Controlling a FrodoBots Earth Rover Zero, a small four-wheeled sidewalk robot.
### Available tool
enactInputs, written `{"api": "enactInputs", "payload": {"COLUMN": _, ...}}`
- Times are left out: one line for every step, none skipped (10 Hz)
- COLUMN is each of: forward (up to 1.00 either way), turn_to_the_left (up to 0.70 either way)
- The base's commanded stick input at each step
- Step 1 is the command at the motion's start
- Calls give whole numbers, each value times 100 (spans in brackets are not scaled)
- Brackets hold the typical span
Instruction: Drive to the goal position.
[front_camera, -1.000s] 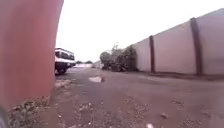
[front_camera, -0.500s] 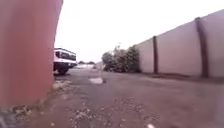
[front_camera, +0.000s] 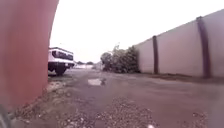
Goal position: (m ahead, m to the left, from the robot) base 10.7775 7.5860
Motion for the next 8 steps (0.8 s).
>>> {"api": "enactInputs", "payload": {"forward": 45, "turn_to_the_left": 0}}
{"api": "enactInputs", "payload": {"forward": 45, "turn_to_the_left": 0}}
{"api": "enactInputs", "payload": {"forward": 45, "turn_to_the_left": 0}}
{"api": "enactInputs", "payload": {"forward": 45, "turn_to_the_left": 0}}
{"api": "enactInputs", "payload": {"forward": 45, "turn_to_the_left": 0}}
{"api": "enactInputs", "payload": {"forward": 45, "turn_to_the_left": 0}}
{"api": "enactInputs", "payload": {"forward": 45, "turn_to_the_left": 0}}
{"api": "enactInputs", "payload": {"forward": 45, "turn_to_the_left": 0}}
